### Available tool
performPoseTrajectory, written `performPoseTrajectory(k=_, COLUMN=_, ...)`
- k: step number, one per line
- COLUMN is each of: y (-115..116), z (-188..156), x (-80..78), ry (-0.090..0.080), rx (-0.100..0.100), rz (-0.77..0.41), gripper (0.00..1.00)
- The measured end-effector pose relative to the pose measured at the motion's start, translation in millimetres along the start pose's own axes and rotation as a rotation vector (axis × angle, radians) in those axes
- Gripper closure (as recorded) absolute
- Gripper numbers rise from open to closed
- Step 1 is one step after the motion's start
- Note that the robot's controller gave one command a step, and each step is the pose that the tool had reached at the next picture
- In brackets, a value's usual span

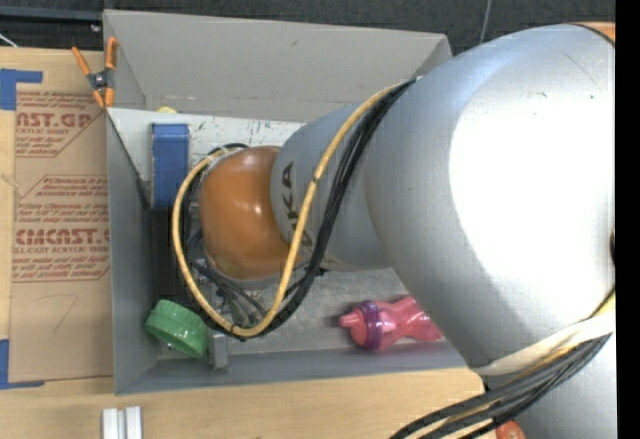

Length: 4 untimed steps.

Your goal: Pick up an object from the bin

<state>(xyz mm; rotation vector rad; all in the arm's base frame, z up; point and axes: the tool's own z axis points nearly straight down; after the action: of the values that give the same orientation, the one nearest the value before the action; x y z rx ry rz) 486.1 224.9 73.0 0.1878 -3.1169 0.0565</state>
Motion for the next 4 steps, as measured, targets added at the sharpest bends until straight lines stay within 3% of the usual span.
performPoseTrajectory(k=1, y=19.5, z=-63.4, x=-10.3, ry=-0.04, rx=-0.033, rz=-0.317, gripper=0.0)
performPoseTrajectory(k=2, y=21.2, z=-28.2, x=-3.9, ry=-0.019, rx=-0.023, rz=-0.461, gripper=0.0)
performPoseTrajectory(k=3, y=10.8, z=-1.3, x=-56.3, ry=-0.048, rx=-0.022, rz=-0.977, gripper=0.0)
performPoseTrajectory(k=4, y=21.1, z=-6.0, x=-24.4, ry=-0.029, rx=-0.019, rz=-0.811, gripper=1.0)
